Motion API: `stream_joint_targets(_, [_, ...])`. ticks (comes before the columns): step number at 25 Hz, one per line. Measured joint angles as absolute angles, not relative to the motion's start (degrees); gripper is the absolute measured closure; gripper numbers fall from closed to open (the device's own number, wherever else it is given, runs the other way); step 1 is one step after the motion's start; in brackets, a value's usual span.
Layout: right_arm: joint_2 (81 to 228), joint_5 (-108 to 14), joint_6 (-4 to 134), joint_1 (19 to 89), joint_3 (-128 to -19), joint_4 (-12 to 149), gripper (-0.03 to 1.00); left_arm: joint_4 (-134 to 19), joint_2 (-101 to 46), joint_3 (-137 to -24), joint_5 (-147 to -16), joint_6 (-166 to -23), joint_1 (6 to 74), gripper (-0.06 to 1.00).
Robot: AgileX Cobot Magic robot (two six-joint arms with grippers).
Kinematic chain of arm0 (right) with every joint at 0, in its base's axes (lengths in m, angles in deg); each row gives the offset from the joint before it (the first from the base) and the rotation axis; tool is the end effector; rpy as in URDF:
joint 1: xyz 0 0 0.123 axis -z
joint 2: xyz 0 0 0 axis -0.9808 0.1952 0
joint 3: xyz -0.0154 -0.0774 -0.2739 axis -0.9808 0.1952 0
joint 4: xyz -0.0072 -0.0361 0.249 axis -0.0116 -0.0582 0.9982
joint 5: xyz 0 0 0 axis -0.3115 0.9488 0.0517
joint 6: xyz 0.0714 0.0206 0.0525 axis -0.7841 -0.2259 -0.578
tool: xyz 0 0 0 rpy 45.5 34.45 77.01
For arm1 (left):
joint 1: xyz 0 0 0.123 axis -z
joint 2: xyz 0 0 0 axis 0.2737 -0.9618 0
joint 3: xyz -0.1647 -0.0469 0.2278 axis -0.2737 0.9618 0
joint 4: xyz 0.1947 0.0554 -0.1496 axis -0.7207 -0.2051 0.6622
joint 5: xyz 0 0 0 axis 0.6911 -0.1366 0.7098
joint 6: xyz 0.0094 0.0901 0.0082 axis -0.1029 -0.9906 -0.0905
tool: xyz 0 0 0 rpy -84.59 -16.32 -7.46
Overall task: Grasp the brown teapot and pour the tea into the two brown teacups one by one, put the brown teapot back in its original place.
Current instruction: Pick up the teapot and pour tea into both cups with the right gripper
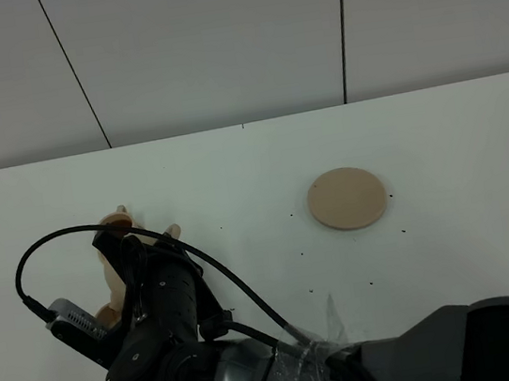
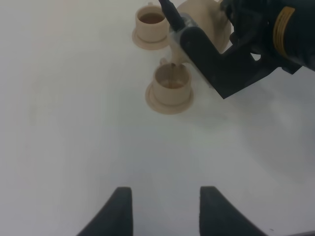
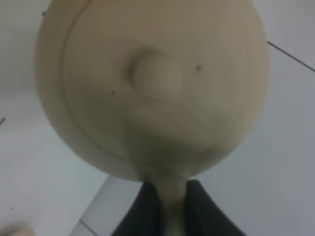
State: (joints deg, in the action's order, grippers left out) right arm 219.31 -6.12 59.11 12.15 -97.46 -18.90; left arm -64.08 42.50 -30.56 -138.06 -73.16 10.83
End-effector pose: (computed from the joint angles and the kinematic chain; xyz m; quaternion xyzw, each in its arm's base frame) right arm 0.2659 0.4413 0.1459 -0.7763 0.3337 -0.4477 0.2926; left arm 0.0020 -0.0099 0.2817 0.0550 0.8583 0.0138 0.5100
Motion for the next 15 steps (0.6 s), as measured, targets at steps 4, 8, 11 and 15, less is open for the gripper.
stream_joint_targets(4, [219.31,-6.06,59.11,12.08,-97.46,-18.90,0.87,-64.08,42.50,-30.56,-138.06,-73.16,10.83,0.55])
stream_joint_targets(8, [219.31,-4.71,59.11,11.51,-97.46,-18.97,0.87,-64.08,42.50,-30.56,-138.06,-73.16,10.83,0.55])
stream_joint_targets(11, [219.31,-4.13,59.11,11.03,-97.46,-19.13,0.87,-64.08,42.50,-30.56,-138.06,-73.16,10.83,0.55])
stream_joint_targets(15, [219.31,-4.02,59.11,10.99,-97.46,-19.08,0.87,-64.08,42.50,-30.56,-138.06,-73.16,10.83,0.55])
